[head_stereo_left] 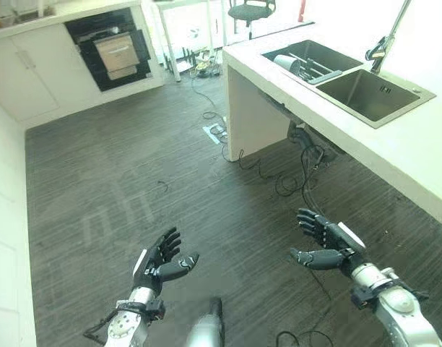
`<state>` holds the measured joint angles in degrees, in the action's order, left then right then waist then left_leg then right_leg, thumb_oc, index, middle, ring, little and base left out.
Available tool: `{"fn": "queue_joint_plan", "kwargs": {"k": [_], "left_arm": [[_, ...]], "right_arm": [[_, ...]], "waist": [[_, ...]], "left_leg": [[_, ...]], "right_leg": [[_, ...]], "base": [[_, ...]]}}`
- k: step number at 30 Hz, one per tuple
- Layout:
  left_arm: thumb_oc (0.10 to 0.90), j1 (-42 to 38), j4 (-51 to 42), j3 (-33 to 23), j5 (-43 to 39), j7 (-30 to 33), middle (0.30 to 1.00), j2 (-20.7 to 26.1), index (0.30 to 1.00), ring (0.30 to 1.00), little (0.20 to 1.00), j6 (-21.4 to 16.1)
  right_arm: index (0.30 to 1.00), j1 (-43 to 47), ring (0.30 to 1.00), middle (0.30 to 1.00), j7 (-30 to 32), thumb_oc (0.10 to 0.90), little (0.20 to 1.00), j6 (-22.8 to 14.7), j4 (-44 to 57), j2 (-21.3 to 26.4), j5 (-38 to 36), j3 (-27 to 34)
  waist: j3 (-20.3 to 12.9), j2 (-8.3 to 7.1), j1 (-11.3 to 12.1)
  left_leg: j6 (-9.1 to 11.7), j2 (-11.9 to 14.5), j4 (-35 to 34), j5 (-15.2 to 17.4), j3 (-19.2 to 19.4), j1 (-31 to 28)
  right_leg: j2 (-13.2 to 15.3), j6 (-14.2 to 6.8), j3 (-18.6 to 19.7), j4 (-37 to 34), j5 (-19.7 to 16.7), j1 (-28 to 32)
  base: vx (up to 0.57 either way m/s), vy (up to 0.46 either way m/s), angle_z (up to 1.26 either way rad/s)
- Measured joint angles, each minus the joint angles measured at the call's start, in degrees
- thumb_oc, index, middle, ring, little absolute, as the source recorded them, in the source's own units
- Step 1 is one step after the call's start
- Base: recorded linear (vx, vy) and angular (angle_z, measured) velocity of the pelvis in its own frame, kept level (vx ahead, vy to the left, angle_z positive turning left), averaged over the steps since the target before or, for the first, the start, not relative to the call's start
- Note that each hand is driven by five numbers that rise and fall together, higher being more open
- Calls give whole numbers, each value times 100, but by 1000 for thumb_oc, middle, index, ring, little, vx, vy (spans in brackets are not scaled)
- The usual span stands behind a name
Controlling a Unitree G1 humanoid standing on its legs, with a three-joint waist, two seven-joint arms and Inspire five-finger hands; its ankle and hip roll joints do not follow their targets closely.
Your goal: Place the dishes in the dishwasher.
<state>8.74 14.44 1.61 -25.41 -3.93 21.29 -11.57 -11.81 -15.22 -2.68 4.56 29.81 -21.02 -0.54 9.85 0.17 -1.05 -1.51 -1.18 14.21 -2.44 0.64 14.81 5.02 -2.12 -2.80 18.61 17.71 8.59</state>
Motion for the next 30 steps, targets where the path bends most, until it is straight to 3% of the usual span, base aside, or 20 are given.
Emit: {"fn": "queue_joint_plan", "kwargs": {"k": [3,5,7,8,9,10,11,12,14,16,18,20,21,22,23,24,25,27,28,30], "left_arm": [[800,-262,-336,-172,100,66,900,89,900,900,900,-48],[800,-359,-664,-518,101,201,900,80,900,900,900,-179],[800,-353,-1157,-860,163,479,900,97,900,900,900,-309],[800,-316,-1413,-872,230,613,900,99,900,900,900,-400],[800,-275,-1565,-872,316,649,900,92,900,900,900,-475],[800,-266,-1752,-859,391,667,900,289,900,900,900,-626],[800,-249,-1945,-861,496,665,900,573,900,900,900,-827],[800,-366,-1925,-919,613,712,900,594,900,900,900,-920],[800,-300,-1788,-797,712,830,900,440,900,900,900,-843],[800,-151,-1756,-598,1002,829,900,409,900,900,900,-831],[800,69,-1821,-595,1222,832,900,408,900,900,900,-836],[800,293,-1859,-594,1229,891,900,406,900,900,900,-836],[800,309,-1860,-526,1224,964,900,402,900,900,900,-834],[800,296,-1887,-501,1224,970,900,374,900,900,900,-832],[800,276,-1938,-465,1224,967,900,306,900,900,900,-831],[800,185,-1978,-420,1225,955,900,311,900,900,900,-832],[800,108,-1985,-358,1226,955,900,286,900,900,900,-832],[800,87,-2170,-344,1224,976,900,284,900,900,900,-832],[800,70,-2306,-371,1219,1004,900,284,900,900,900,-838],[800,-24,-2354,-355,1225,1077,900,242,900,900,900,-873]], "right_arm": [[900,-37,900,900,10,800,900,8,274,-542,2,-6],[900,91,900,900,57,800,900,47,378,-780,7,-209],[900,338,900,900,63,800,900,103,451,-756,15,-510],[900,337,900,900,59,800,900,114,456,-733,13,-561],[900,313,900,900,67,800,900,134,420,-733,11,-579],[900,291,900,900,70,800,900,126,416,-831,-7,-576],[900,315,900,900,91,800,900,102,460,-774,-52,-547],[900,437,900,900,158,800,900,94,397,-768,-55,-481],[900,196,900,900,327,800,900,205,475,-721,-155,-400],[900,-133,900,900,416,800,900,207,644,-701,-175,-230],[900,-376,900,900,557,800,900,215,851,-701,-170,-179],[900,-416,900,900,598,800,900,207,872,-580,-170,-186],[900,-421,900,900,673,800,900,208,870,-522,-169,-184],[900,-372,900,900,731,800,900,208,864,-466,-170,-181],[900,-326,900,900,802,800,900,208,858,-424,-170,-171],[900,-321,900,900,859,800,900,210,857,-413,-170,-158],[900,-311,900,900,905,800,900,207,855,-362,-169,-131],[900,-212,900,900,961,800,900,167,855,-305,-169,-65],[900,-95,900,900,980,800,900,166,851,-233,-169,-56],[900,134,900,900,983,800,900,106,846,-116,-171,-27]], "waist": [[-20,-96,12],[-15,-67,125],[2,-29,226],[13,71,313],[76,50,353],[111,-332,420],[81,-497,464],[192,-573,487],[217,-484,342],[246,-447,21],[287,-390,-113],[305,-299,-170],[281,-257,-195],[266,-182,-188],[216,-30,-214],[205,-71,-208],[159,-70,-212],[68,42,-192],[57,0,-159],[56,-80,-109]], "left_leg": [[-432,-406,89,292,-65,-240],[-517,-470,246,469,-34,-347],[-442,-522,-66,462,30,-593],[-121,-455,-427,388,46,-875],[1111,-343,-383,603,48,-933],[465,-464,624,988,61,-542],[-179,-113,1481,1277,-184,-272],[109,-86,1406,1672,-300,-416],[-92,-142,1190,1680,-253,-624],[-250,-316,1142,1778,-206,-774],[-254,-392,1181,2140,65,-1086],[-225,-367,1046,2382,218,-1548],[-154,-338,750,2420,203,-1908],[-62,-258,523,2449,207,-2168],[105,-63,329,2448,199,-2406],[379,13,265,2311,214,-2604],[642,102,298,2136,244,-2744],[815,319,450,1720,363,-2858],[891,329,592,1332,407,-2921],[1055,286,1921,739,333,-2325]], "right_leg": [[441,-197,-416,820,-435,-123],[660,-306,-596,2078,-711,-600],[551,-248,-736,2659,-652,-1168],[217,-115,-990,2219,-541,-1269],[-148,178,-1042,1499,-569,-1219],[-34,150,-1100,803,-752,-1245],[248,-202,-953,793,-651,-1569],[406,-405,-712,987,-437,-1814],[323,-383,-538,1061,-489,-2425],[380,-461,-386,836,-978,-3233],[644,-479,-750,651,-1355,-3761],[616,-304,-962,553,-1476,-3742],[520,-284,-924,469,-1492,-3426],[355,-109,-945,308,-1721,-3203],[248,-5,-1080,392,-1815,-3081],[263,283,-1188,565,-1876,-2957],[237,642,-1275,694,-1638,-2838],[45,761,-1398,696,-1285,-2557],[-27,880,-1336,705,-1139,-2385],[-126,1028,-1135,564,-979,-2111]], "base": [[280,333,33],[198,161,8],[248,17,-7],[268,-65,-7],[244,-82,-1],[219,-103,-13],[195,-103,-34],[204,-121,-49],[277,-152,-17],[455,-243,1],[462,-273,-39],[447,-250,-49],[457,-239,-30],[444,-240,-10],[395,-221,3],[362,-201,24],[395,-229,27],[327,-230,2],[256,-198,-27],[305,-209,-48]]}}
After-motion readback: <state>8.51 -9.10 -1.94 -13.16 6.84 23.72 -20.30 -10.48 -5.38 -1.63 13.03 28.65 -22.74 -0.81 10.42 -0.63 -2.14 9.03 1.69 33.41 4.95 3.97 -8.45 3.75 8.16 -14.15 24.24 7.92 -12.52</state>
